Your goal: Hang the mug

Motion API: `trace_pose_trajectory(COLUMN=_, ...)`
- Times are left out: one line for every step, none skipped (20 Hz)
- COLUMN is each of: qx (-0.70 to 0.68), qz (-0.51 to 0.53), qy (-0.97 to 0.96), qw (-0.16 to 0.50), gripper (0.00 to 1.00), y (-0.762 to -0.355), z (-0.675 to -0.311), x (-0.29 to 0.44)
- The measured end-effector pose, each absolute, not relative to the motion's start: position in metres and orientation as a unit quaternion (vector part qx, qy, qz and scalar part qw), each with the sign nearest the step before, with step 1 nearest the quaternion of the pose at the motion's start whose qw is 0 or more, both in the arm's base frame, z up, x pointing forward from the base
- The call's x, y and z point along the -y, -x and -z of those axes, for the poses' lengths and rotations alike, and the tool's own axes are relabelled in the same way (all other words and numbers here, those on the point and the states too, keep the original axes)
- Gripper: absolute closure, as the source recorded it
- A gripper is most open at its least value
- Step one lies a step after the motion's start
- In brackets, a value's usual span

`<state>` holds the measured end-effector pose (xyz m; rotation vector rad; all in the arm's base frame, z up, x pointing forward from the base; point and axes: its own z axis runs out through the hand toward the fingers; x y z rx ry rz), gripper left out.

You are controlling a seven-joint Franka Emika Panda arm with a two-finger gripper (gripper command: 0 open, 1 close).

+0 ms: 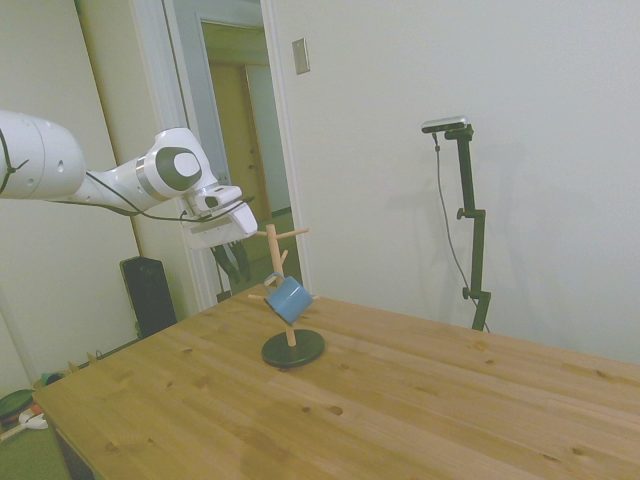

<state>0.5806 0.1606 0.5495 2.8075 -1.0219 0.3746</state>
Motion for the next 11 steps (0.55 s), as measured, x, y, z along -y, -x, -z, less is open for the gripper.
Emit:
trace_pose_trajectory(qx=0.340, qz=-0.125, qy=-0.930, qw=0.061, gripper=0.00, y=-0.577, z=-0.551, x=-0.159)
trace_pose_trajectory(qx=0.342, qz=-0.125, qy=-0.930, qw=0.055, gripper=0.00, y=-0.571, z=-0.553, x=-0.158)
trace_pose_trajectory(qx=0.344, qz=-0.126, qy=-0.929, qw=0.047, gripper=0.00, y=-0.563, z=-0.555, x=-0.156)
trace_pose_trajectory(qx=0.345, qz=-0.129, qy=-0.929, qw=0.040, gripper=0.00, y=-0.553, z=-0.556, x=-0.153)
trace_pose_trajectory(qx=0.348, qz=-0.128, qy=-0.928, qw=0.031, gripper=0.00, y=-0.542, z=-0.556, x=-0.151)
trace_pose_trajectory(qx=0.350, qz=-0.128, qy=-0.928, qw=0.021, gripper=0.00, y=-0.530, z=-0.556, x=-0.148)
trace_pose_trajectory(qx=0.354, qz=-0.127, qy=-0.927, qw=0.011, gripper=0.00, y=-0.517, z=-0.555, x=-0.145)
trace_pose_trajectory(qx=0.357, qz=-0.124, qy=-0.926, qw=0.001, gripper=0.00, y=-0.505, z=-0.553, x=-0.141)
trace_pose_trajectory(qx=0.361, qz=-0.121, qy=-0.925, qw=-0.008, gripper=0.00, y=-0.492, z=-0.551, x=-0.136)
trace_pose_trajectory(qx=0.363, qz=-0.119, qy=-0.924, qw=-0.015, gripper=0.00, y=-0.479, z=-0.547, x=-0.130)
trace_pose_trajectory(qx=0.366, qz=-0.117, qy=-0.923, qw=-0.018, gripper=0.00, y=-0.467, z=-0.542, x=-0.122)
